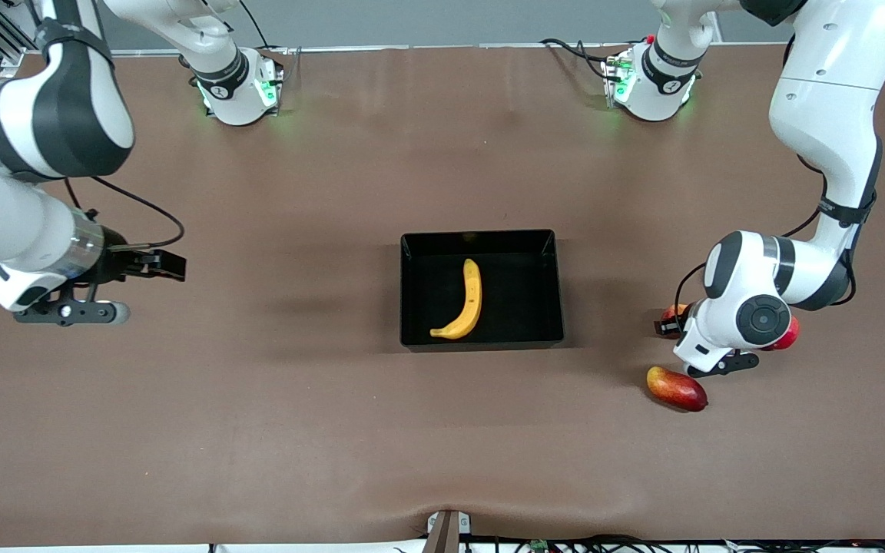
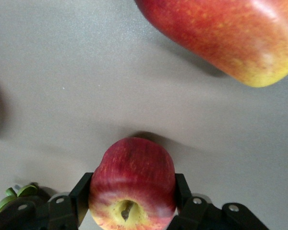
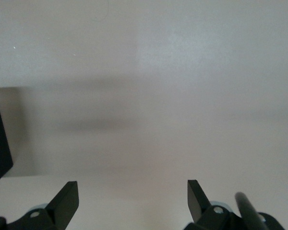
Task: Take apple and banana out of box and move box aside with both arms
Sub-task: 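Carry the apple beside the mango and release it with the left gripper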
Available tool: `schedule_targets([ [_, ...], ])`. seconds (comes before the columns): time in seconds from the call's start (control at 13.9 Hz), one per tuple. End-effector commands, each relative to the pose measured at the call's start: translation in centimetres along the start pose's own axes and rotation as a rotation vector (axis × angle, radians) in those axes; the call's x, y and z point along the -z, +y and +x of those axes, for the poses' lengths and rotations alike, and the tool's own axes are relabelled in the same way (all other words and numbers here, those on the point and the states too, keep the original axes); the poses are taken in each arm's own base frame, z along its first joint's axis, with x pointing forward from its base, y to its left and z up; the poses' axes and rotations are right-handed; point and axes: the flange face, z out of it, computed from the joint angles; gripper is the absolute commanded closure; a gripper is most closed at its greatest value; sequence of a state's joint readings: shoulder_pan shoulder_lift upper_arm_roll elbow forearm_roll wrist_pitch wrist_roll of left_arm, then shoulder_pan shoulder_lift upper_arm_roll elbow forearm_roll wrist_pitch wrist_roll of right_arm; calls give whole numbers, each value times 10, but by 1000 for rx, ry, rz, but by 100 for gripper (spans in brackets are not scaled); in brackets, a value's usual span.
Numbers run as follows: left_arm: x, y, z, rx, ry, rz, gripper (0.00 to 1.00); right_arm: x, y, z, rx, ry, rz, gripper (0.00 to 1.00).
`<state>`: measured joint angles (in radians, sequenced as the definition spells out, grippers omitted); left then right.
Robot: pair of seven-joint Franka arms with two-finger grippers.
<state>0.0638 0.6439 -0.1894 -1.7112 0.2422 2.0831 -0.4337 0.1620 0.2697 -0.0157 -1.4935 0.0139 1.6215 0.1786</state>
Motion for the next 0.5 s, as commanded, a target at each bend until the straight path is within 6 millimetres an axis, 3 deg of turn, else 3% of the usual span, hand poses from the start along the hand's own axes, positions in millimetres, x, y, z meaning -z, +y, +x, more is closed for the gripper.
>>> schedule_targets([
  [0.0,18,-2,-1,1,33,5,0,-4,-17,-5,-21,-14,0,0],
  [0.29,83,5,-18,6,78,0,0,-5,-28,-6,-14,-19,38,0],
  [0.43,120,33,-41,-41,88,-5,0,-12,-32,-4,-16,-39,65,0],
])
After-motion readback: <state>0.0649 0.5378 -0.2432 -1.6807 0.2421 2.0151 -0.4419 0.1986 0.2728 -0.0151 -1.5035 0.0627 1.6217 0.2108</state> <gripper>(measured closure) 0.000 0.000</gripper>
